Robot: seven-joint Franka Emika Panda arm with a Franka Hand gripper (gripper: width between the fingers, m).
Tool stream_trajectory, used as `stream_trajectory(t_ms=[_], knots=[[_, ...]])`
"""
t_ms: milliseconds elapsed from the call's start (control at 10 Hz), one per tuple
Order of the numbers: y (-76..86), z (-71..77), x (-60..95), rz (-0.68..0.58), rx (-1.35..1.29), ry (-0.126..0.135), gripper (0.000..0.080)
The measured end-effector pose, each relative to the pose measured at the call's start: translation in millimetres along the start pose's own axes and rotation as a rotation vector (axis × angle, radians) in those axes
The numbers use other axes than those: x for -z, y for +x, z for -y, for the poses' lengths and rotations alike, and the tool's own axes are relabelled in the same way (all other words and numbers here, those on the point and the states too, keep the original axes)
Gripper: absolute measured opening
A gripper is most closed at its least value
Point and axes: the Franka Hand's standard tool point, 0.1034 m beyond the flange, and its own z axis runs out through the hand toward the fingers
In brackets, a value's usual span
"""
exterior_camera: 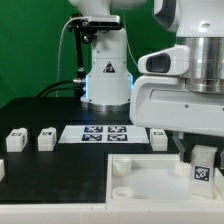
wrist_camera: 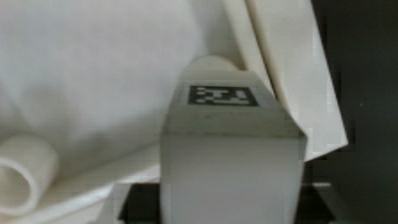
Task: Assemble one leg
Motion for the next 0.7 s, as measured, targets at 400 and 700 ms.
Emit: stream_trajectory(t_ms=[400,700], knots=[[6.0,-7.6,-2.6,0.062,-0.554,0.03,0.0292],[-0.2,-9.0,-1.8,0.1,-1.075,-0.035,0.0294]])
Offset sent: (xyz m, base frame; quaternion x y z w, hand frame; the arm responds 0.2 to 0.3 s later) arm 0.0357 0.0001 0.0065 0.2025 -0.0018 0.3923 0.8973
